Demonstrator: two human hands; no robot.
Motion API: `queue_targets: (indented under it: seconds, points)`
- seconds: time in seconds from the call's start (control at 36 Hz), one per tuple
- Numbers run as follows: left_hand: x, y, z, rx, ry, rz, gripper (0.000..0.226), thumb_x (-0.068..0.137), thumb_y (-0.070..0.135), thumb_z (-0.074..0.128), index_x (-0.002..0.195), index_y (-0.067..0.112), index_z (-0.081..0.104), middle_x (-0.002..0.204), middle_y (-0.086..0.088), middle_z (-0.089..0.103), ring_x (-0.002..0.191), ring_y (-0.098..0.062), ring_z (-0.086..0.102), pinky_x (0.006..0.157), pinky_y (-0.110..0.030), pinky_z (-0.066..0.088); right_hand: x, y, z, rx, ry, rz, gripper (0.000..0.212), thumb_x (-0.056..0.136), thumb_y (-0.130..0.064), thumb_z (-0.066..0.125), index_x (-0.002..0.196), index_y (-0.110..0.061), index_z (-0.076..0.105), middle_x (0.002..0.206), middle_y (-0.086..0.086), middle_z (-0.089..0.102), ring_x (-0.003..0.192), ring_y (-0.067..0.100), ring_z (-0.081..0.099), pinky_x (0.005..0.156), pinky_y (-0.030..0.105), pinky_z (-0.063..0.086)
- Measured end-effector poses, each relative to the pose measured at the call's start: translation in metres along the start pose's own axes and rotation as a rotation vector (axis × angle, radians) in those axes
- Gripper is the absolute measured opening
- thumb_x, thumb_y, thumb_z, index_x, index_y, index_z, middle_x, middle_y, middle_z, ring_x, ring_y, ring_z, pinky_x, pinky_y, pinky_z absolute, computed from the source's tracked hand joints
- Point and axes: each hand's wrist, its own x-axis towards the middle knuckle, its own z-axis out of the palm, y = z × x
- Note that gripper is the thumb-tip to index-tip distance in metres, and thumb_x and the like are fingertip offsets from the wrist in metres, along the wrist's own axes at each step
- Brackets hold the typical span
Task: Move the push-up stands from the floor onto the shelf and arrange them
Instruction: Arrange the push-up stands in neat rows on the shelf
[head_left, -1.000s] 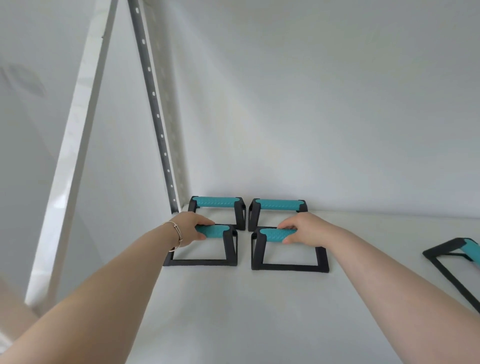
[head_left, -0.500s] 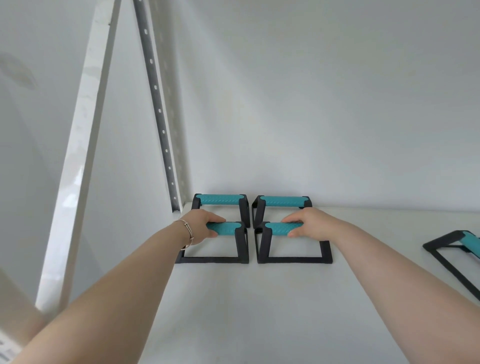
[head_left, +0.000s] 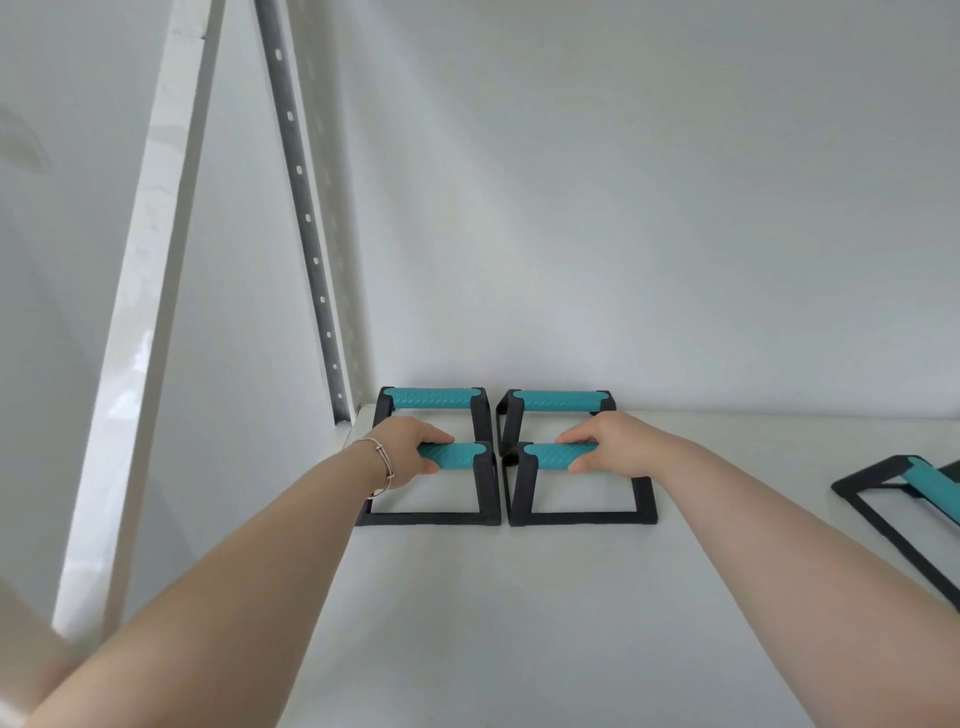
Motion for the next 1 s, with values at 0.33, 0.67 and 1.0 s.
queue_targets:
  seconds: [0.33,0.67,1.0]
  points:
    - [0.0005,-0.0009,0.0007,-0.007,0.015,-0.015,0.044,0.088,0.016,0.066,0.129,0.030,0.059,0.125,0.007,0.061,0.112,-0.014,0.055,0.105,-0.024,0.038,-0.0008,-0.0032,0.0022,0.001,0.024,-0.009,0.039,0.086,-0.028,0.068,0.125,-0.029,0.063,0.123,-0.010,0.063,0.115,0.012,0.052,0.100,0.028,0.040]
    - [0.0011,-0.0014,0.0009,-0.003,0.004,-0.016,0.044,0.088,0.016,0.065,0.129,0.031,0.059,0.127,0.006,0.061,0.113,-0.014,0.055,0.106,-0.025,0.038,-0.0029,-0.0067,0.0015,-0.017,0.006,0.002,0.036,0.088,-0.027,0.066,0.124,-0.031,0.063,0.120,-0.009,0.063,0.113,0.014,0.052,0.101,0.033,0.042]
    - [-0.0016,-0.0016,0.0004,0.016,0.004,-0.003,0.044,0.089,0.016,0.064,0.130,0.030,0.058,0.127,0.006,0.060,0.114,-0.015,0.055,0.108,-0.028,0.038,-0.0035,-0.0070,0.0002,-0.019,0.006,0.002,0.036,0.087,-0.028,0.067,0.123,-0.032,0.063,0.115,-0.011,0.064,0.108,0.012,0.055,0.093,0.027,0.043]
